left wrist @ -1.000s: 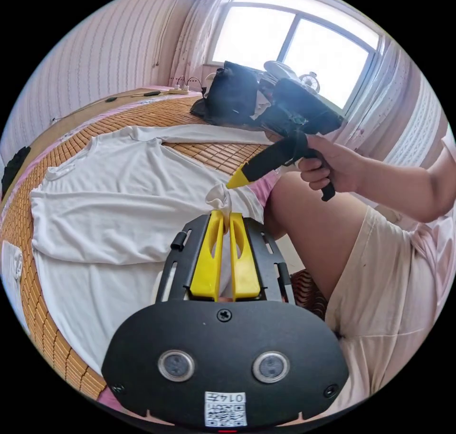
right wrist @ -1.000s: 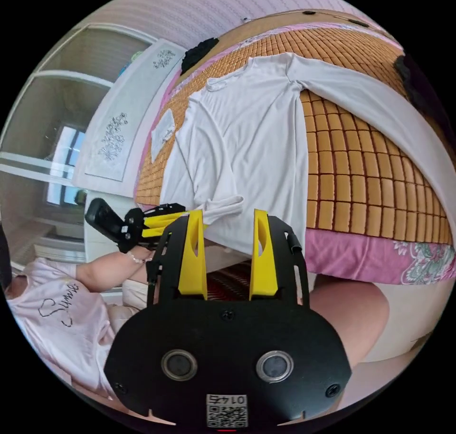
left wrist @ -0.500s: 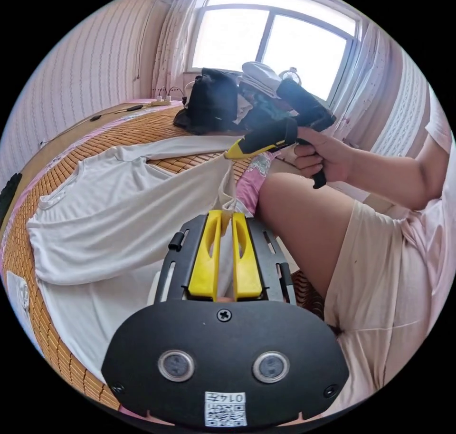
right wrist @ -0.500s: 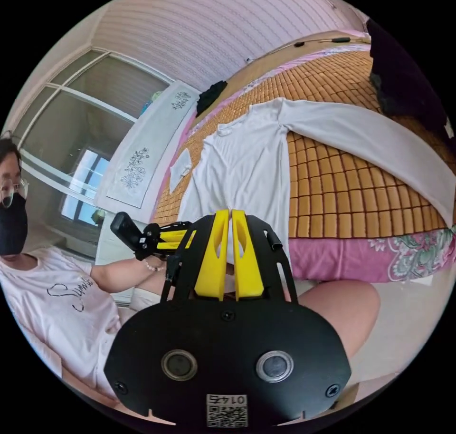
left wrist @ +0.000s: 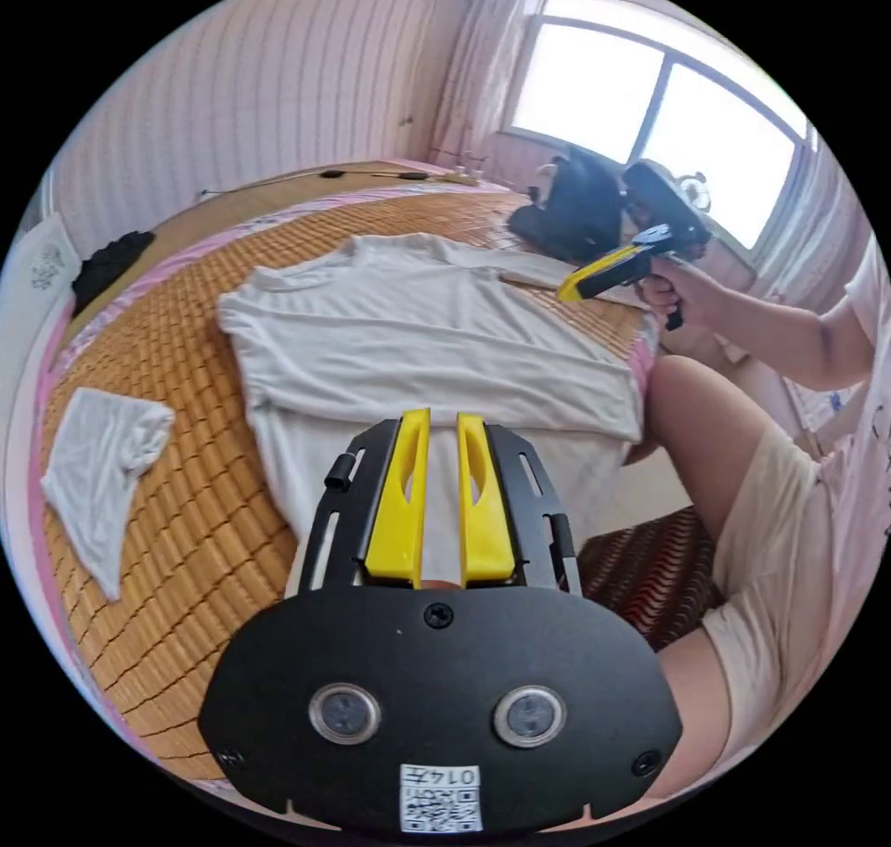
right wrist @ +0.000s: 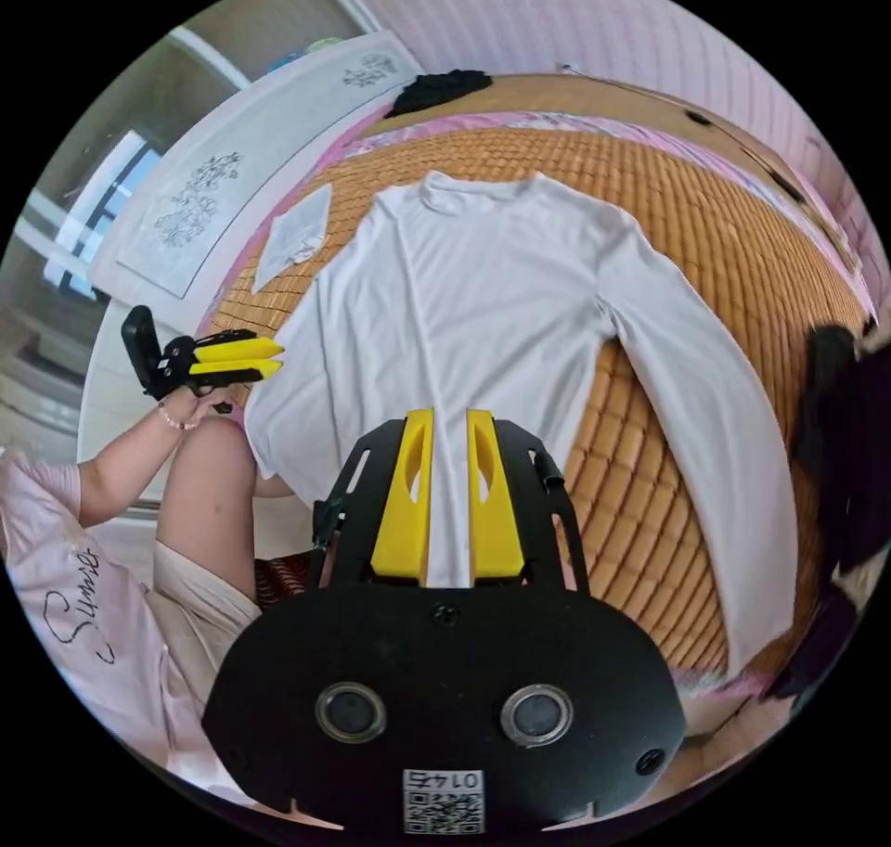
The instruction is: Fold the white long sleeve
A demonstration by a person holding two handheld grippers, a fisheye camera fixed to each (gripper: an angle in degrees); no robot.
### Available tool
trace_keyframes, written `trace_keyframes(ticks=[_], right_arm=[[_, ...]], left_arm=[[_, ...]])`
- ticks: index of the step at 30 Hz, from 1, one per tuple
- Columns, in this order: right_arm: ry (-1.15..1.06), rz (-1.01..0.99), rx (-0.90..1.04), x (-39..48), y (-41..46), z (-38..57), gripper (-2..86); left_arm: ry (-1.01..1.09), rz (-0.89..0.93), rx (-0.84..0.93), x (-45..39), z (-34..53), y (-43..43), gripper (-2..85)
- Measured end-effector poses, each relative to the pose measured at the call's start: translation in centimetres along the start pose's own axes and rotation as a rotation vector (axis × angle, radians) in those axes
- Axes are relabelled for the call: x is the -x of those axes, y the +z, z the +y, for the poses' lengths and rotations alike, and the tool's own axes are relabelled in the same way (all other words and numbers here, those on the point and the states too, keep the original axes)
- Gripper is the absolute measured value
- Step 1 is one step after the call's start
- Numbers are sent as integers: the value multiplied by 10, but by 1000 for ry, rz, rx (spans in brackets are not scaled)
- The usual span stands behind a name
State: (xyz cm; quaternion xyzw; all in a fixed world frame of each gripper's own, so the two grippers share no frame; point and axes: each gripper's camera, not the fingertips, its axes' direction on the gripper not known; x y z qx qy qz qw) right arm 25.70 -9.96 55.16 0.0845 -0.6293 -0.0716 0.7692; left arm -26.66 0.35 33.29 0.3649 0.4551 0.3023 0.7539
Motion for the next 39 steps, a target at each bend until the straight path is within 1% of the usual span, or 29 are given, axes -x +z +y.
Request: trace_keyframes(ticks=[2, 4, 7, 10, 12, 14, 16, 18, 19, 21, 23, 24, 25, 27, 28, 30, 31, 32, 33, 35, 36, 38, 39], right_arm=[[-128, -14, -7, 33, 32, -76, 71], [-194, -11, -4, 56, 60, -130, 78], [-218, -16, -14, 81, 110, -205, 89], [-155, -32, -15, 90, 156, -257, 107], [-115, 6, 4, 95, 184, -275, 103], [-108, 45, 73, 105, 218, -289, 44], [-152, 32, 70, 117, 226, -296, 28], [-189, 45, 39, 128, 223, -304, 22], [-206, 69, 16, 133, 221, -309, 23], [-225, 81, 39, 135, 226, -317, 27], [-218, 102, 125, 131, 237, -322, 74], [-214, 111, 130, 130, 236, -321, 86], [-206, 118, 109, 127, 226, -314, 109], [-194, 120, 42, 121, 202, -295, 114], [-190, 124, 9, 117, 184, -277, 112], [-192, 125, -32, 113, 155, -235, 110], [-200, 133, -41, 113, 138, -198, 104], [-211, 151, -37, 115, 125, -154, 95], [-212, 163, -28, 117, 120, -131, 89], [-183, 188, 33, 124, 113, -34, 73], [-168, 191, 49, 126, 113, -10, 71], [-125, 186, 131, 137, 126, 69, 44], [-118, 183, 149, 141, 130, 83, 32]], left_arm=[[-37, -148, 37, 53, -2, 3, 48], [-84, -206, 79, 87, -5, 13, 44], [-114, -200, 81, 125, -8, 29, 42], [-104, -164, 85, 146, -8, 44, 58], [-100, -142, 93, 156, -8, 52, 68], [-74, -125, 103, 163, -4, 64, 53], [-79, -135, 135, 171, 3, 73, 24], [-108, -129, 109, 180, 10, 67, 2], [-146, -151, 113, 189, 15, 64, -4], [-193, -131, 79, 204, 26, 55, -6], [-256, -68, 89, 225, 38, 56, -3], [-272, -52, 86, 230, 41, 56, -2], [-298, -29, 70, 237, 46, 53, 5], [-317, -45, 64, 241, 51, 44, 24], [-323, -85, 60, 240, 55, 34, 41], [-306, -142, 55, 231, 61, 17, 50], [-277, -163, 51, 217, 64, 5, 49], [-234, -148, 51, 197, 66, -3, 47], [-209, -124, 53, 184, 67, -5, 46], [-109, -5, 76, 122, 67, 3, 44], [-87, 21, 84, 105, 67, 8, 44], [-12, 99, 105, 44, 64, 31, 46], [6, 94, 115, 31, 62, 38, 46]])
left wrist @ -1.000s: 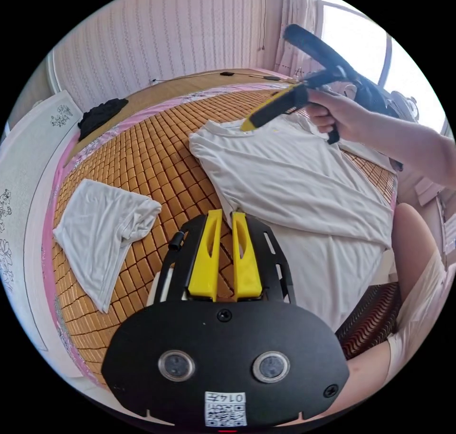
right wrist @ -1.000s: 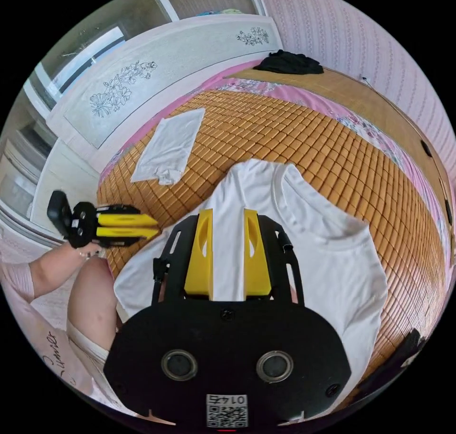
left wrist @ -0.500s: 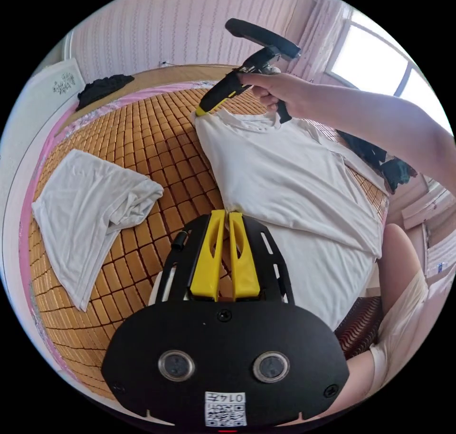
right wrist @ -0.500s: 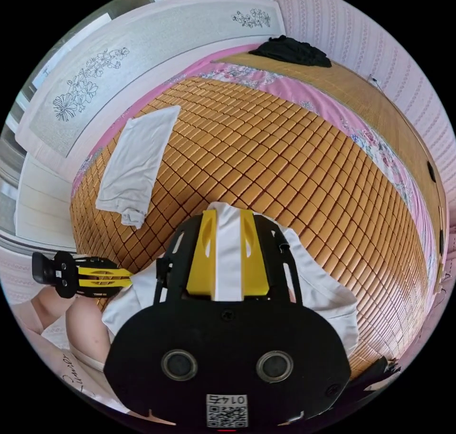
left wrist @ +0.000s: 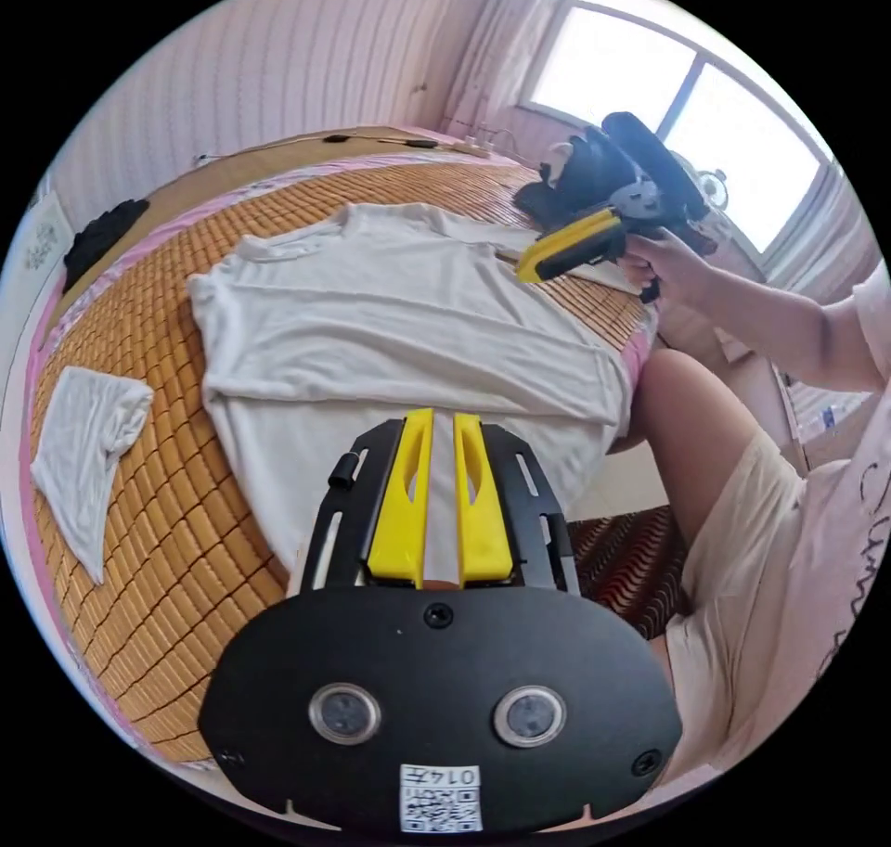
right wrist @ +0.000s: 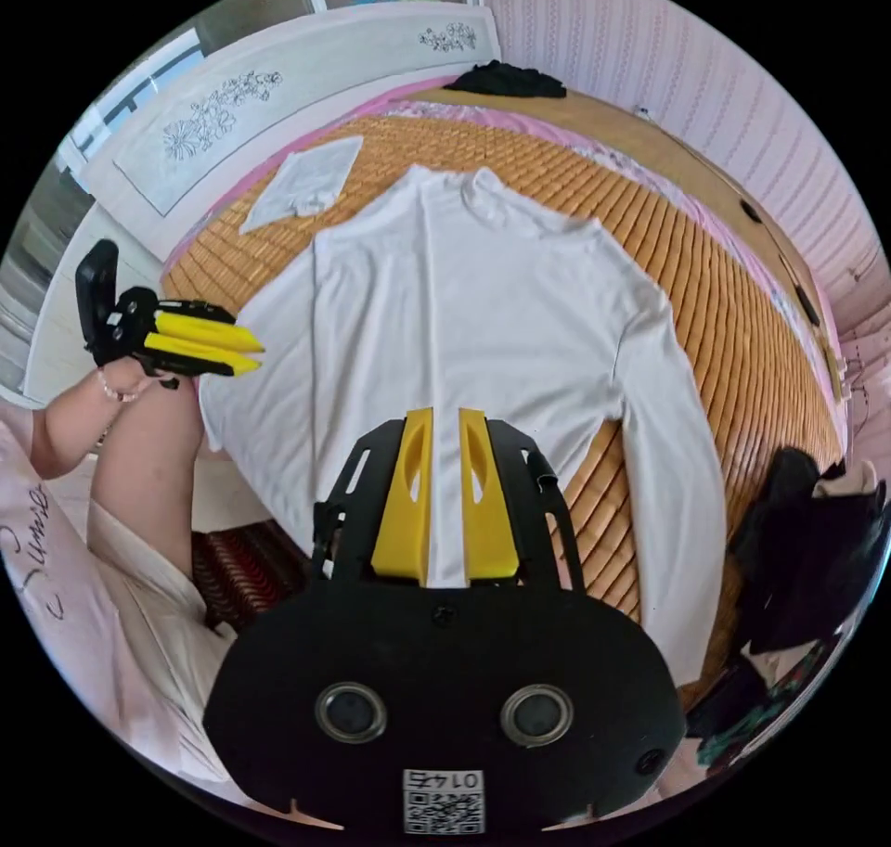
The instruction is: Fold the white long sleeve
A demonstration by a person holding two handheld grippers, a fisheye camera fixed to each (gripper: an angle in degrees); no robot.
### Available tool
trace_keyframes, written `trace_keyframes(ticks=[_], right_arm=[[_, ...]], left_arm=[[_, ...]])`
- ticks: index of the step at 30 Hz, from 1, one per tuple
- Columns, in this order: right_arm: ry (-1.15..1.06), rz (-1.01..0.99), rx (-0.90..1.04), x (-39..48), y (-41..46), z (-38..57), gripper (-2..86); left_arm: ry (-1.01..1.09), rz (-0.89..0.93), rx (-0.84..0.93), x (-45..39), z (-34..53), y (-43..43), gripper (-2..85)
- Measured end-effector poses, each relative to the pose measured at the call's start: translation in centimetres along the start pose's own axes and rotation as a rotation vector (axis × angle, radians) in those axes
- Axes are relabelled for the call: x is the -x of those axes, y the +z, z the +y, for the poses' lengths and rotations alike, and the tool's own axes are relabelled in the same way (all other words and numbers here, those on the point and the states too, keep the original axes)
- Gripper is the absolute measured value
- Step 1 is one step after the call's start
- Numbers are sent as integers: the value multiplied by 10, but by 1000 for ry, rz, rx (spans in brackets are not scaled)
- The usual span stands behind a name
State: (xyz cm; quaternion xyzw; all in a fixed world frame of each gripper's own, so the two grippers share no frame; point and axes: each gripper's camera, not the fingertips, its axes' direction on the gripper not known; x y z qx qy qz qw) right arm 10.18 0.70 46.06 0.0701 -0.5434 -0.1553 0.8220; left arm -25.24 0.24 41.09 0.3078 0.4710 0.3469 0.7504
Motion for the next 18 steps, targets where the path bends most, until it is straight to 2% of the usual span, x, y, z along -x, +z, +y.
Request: trace_keyframes(ticks=[3, 6, 10, 15, 18], right_arm=[[20, 48, 47, 22, 25, 35, 2], [88, 75, 60, 24, 40, 43, -6], [142, 47, 22, 25, 42, 48, -8], [158, 38, 26, 30, 40, 43, -7], [145, 54, 9, 39, 23, 29, -7]], left_arm=[[-18, -95, 56, -25, -15, 35, 46], [-75, -119, 69, -15, -22, 50, 39], [-113, -175, 178, 1, -16, 67, 7], [-93, -185, 187, 3, -1, 64, -9], [-108, -177, 124, 10, 0, 50, -10]])
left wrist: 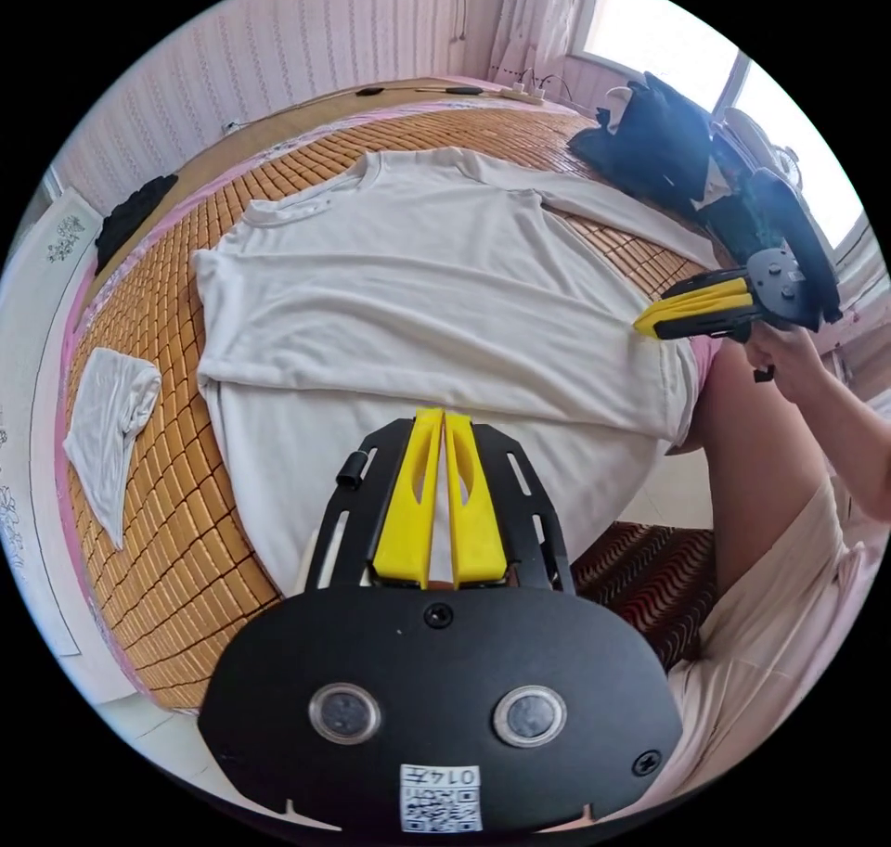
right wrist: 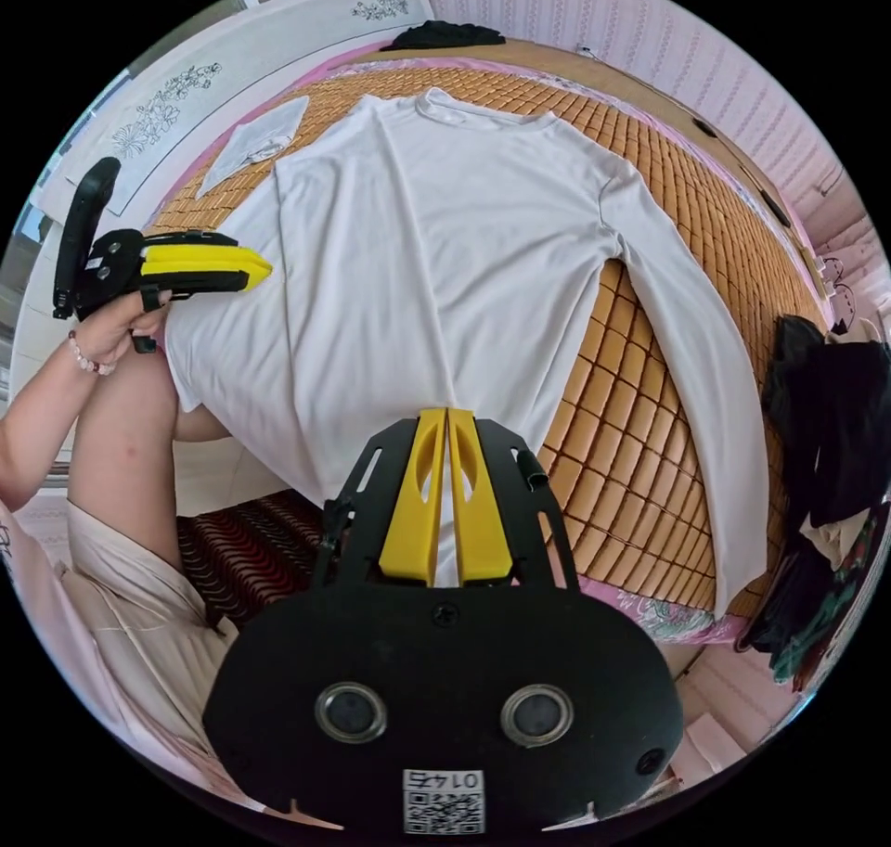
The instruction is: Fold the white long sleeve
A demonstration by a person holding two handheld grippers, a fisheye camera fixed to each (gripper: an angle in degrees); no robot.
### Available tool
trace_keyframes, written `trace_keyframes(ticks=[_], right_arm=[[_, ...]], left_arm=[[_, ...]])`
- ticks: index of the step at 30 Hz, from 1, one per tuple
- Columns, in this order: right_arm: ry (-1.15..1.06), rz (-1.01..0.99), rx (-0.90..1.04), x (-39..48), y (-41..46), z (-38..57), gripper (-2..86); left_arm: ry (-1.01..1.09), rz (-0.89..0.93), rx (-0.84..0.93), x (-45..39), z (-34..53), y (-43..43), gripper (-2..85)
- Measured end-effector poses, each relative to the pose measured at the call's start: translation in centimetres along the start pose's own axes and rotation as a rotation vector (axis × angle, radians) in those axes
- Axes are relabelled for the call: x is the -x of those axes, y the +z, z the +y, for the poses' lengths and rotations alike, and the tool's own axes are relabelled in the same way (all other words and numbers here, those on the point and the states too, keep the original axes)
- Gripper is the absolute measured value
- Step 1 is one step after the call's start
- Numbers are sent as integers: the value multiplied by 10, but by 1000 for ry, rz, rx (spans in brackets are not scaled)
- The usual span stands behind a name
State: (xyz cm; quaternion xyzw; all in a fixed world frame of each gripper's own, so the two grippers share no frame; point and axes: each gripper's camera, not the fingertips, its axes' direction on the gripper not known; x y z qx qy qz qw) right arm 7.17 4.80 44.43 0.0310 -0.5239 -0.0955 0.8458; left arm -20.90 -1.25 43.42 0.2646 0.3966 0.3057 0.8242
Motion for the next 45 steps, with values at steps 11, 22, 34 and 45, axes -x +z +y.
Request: trace_keyframes(ticks=[11, 22, 34, 45], right_arm=[[-79, -42, -38, 47, 26, -150, -3], [-116, -51, -52, 65, -17, -199, -2], [-121, -65, 1, 62, -47, -263, -3], [-49, -9, 6, 22, -113, -182, -2]], left_arm=[[-80, 65, -4, 39, 0, 38, -10], [-160, 70, -112, 76, 19, 38, -10], [-253, 18, -75, 125, 33, 77, -10], [-280, -35, -90, 121, 59, 108, -10]])
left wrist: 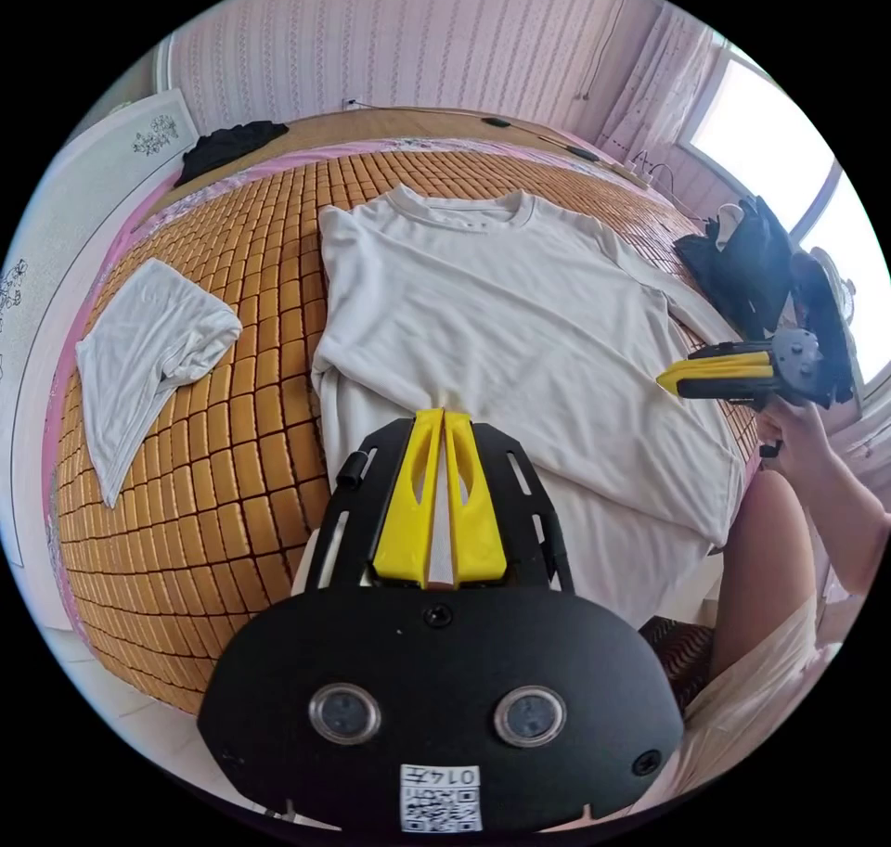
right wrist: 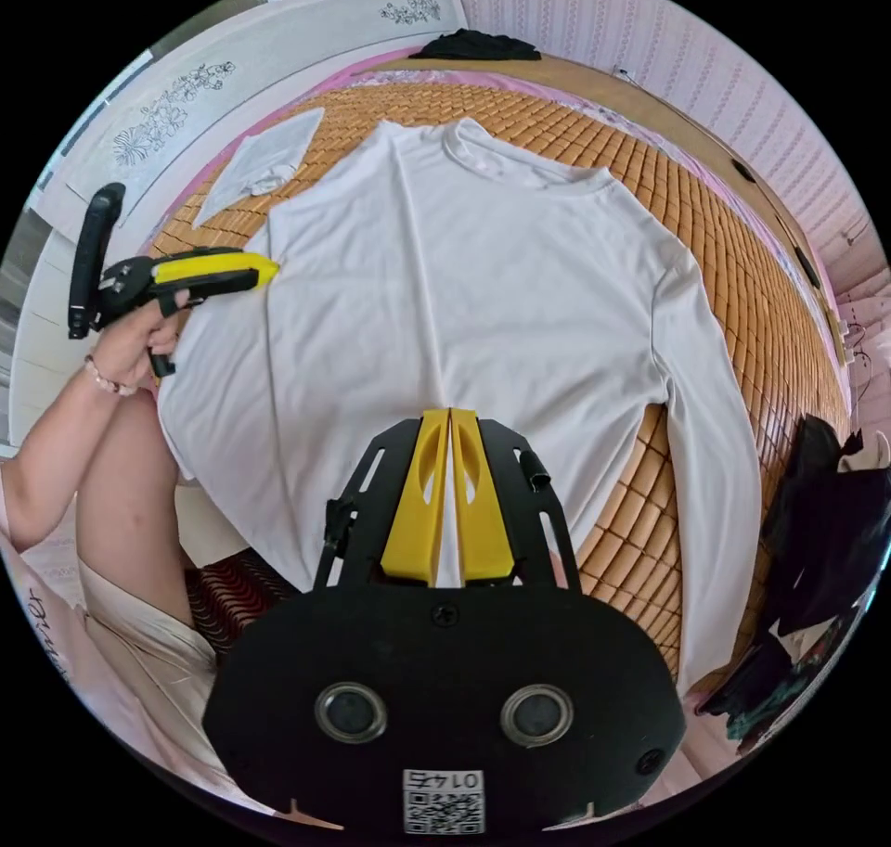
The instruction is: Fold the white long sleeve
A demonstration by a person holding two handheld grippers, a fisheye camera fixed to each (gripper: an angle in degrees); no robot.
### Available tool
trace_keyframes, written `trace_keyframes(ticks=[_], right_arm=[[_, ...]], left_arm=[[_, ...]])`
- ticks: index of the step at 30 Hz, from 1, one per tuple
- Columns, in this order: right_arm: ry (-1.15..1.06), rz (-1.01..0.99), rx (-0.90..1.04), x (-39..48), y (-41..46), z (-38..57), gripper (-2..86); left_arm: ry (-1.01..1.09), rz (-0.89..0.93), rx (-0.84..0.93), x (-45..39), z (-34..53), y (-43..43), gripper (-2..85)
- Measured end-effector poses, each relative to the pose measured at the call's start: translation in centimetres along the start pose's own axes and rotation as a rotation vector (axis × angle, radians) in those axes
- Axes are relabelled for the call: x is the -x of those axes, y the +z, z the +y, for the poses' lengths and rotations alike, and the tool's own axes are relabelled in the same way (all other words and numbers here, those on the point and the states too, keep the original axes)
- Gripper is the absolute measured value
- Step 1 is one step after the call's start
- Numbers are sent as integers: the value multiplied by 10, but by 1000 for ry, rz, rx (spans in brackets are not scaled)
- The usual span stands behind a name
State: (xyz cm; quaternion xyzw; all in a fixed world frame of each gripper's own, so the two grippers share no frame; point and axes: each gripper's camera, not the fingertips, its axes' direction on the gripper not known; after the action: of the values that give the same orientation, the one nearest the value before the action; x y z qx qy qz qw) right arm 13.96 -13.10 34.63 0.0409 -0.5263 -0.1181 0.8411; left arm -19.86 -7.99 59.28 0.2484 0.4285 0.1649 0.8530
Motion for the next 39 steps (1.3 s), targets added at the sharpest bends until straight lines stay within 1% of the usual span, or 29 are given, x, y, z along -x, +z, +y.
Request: trace_keyframes(ticks=[3, 5, 7, 9, 12, 14, 15, 17, 18, 20, 21, 23, 24, 26, 31, 34, 36, 39], right_arm=[[87, -48, -87, -21, -30, 9, -2], [177, -104, -233, -44, -66, 32, -2], [258, -91, -316, -67, -89, 57, -2], [321, -32, -377, -90, -108, 84, -1], [473, 153, -390, -136, -134, 126, 0], [683, 305, -422, -180, -162, 164, 4], [738, 324, -450, -191, -170, 175, 6], [905, 358, -533, -235, -200, 214, 21], [945, 375, -538, -245, -206, 223, 29], [1106, 422, -561, -278, -224, 260, 62], [1144, 416, -576, -284, -228, 270, 67], [1263, 336, -637, -307, -240, 303, 89], [1280, 312, -639, -313, -242, 308, 95], [1326, 268, -630, -333, -251, 323, 108], [1411, 313, -606, -353, -276, 341, 116], [1420, 275, -515, -370, -278, 336, 119], [1412, 306, -510, -371, -286, 333, 118], [1411, 287, -519, -375, -297, 338, 106]], left_arm=[[-28, 6, 19, -2, 11, 3, -10], [-19, 18, -4, -11, 25, -5, -9], [26, 17, -42, -24, 35, -12, -8], [86, 15, -63, -42, 37, -14, -5], [221, 74, -117, -85, 31, -17, 27], [317, 109, -162, -129, 20, -17, 51], [341, 115, -166, -142, 16, -16, 54], [426, 118, -168, -192, -2, -6, 61], [448, 117, -164, -205, -7, -2, 63], [531, 120, -143, -258, -24, 19, 66], [547, 123, -138, -271, -28, 25, 67], [609, 156, -114, -323, -43, 49, 69], [624, 167, -108, -335, -47, 55, 69], [685, 210, -96, -388, -61, 78, 73], [784, 265, -90, -491, -93, 126, 81], [799, 292, -48, -552, -119, 160, 92], [807, 306, -30, -585, -131, 179, 94], [853, 304, -5, -636, -143, 207, 97]])
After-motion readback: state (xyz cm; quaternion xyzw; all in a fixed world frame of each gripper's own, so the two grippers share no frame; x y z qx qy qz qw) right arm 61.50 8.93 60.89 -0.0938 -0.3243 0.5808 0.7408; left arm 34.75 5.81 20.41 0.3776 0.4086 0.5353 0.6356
